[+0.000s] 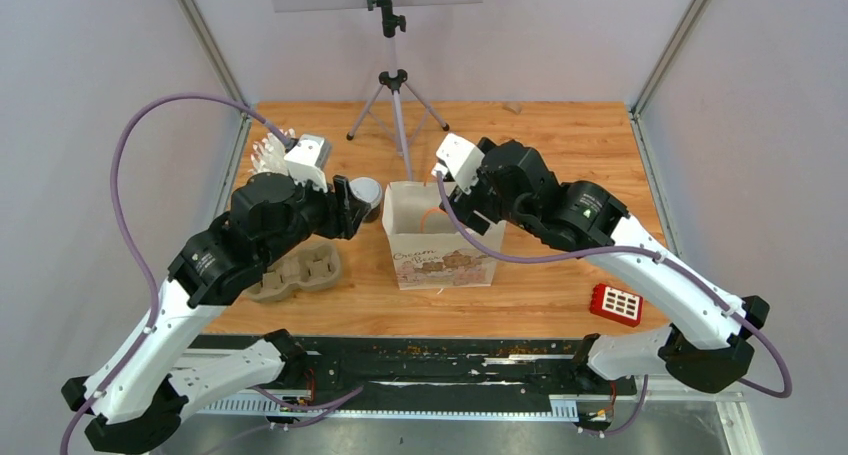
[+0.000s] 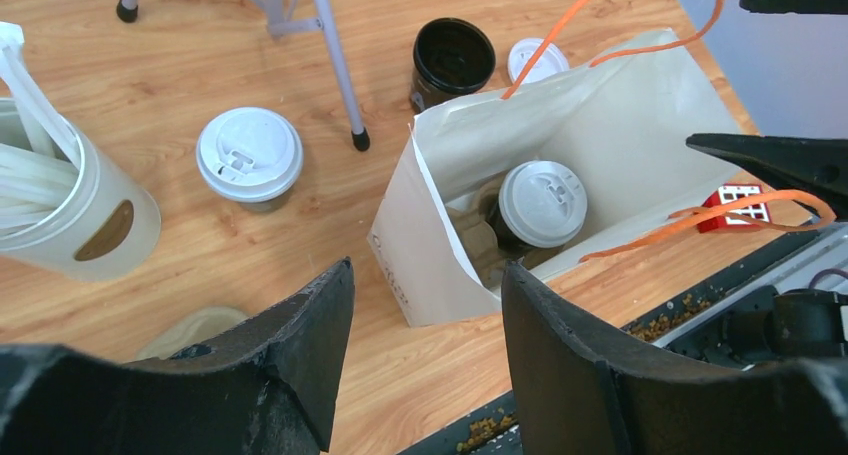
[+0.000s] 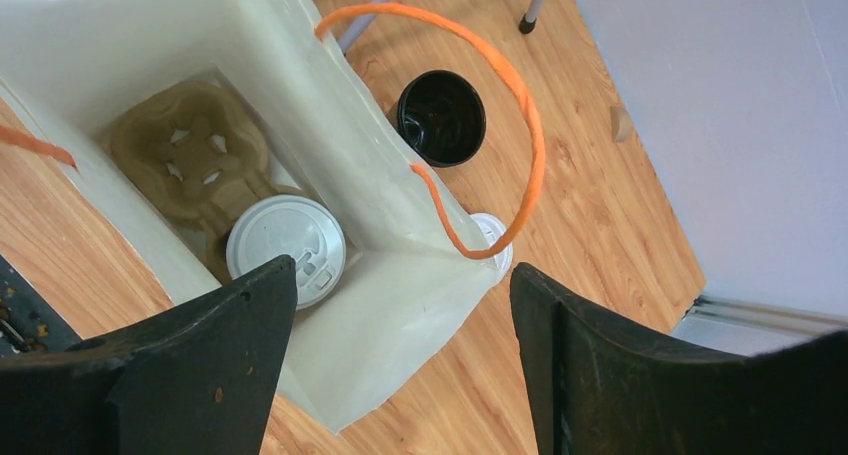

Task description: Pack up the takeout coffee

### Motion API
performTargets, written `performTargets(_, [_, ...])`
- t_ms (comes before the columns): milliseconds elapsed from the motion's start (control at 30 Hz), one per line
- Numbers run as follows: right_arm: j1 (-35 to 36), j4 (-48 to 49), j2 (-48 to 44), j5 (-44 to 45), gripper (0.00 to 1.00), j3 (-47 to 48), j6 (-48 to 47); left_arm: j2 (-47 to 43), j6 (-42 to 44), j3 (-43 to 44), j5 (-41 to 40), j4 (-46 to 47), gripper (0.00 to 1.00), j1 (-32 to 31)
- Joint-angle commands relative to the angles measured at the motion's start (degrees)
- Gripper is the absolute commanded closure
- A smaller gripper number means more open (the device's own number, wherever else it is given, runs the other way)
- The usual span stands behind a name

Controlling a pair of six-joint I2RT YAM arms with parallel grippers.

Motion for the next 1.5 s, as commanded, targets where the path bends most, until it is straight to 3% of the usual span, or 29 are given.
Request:
performTargets(0, [-0.2,-0.2,0.2,3.3,0.23,6.5,7.2,-0.1,-1.6,0.3,0.9,0.7,0.37,0.0])
performTargets(200, [-0.1,-4.9,6.1,0.7,0.23,22.7,20.9,-3.9,-3.1,0.8,-3.7,-0.3,0.39,0.0])
performTargets(333, [0.7,-2.0,8.1,-1.2,0.23,25.2,23.4,-6.0,-1.7,-0.9,-11.6,-3.3,0.37,0.0])
performTargets(533, [1.7,1.4,6.8,-2.0,0.19,24.8,26.0,2.9,0.9,-2.5,-15.8,-8.1,0.27,0.8])
performTargets(833, [2.0,5.8,-6.0,-0.1,0.08,12.7,28.4,14.7,4.4,-0.8,-2.3,-0.6,0.16,14.2])
performTargets(1167, [2.0,4.5,-18.0,1.8,0.07,4.2,27.7,33.0,9.1,3.8,4.7,6.1,0.10,17.7])
performTargets(1467, [2.0,3.6,-21.1,3.1,0.06,1.9,26.6,46.1,15.5,14.3,3.0,0.4,0.08,20.0])
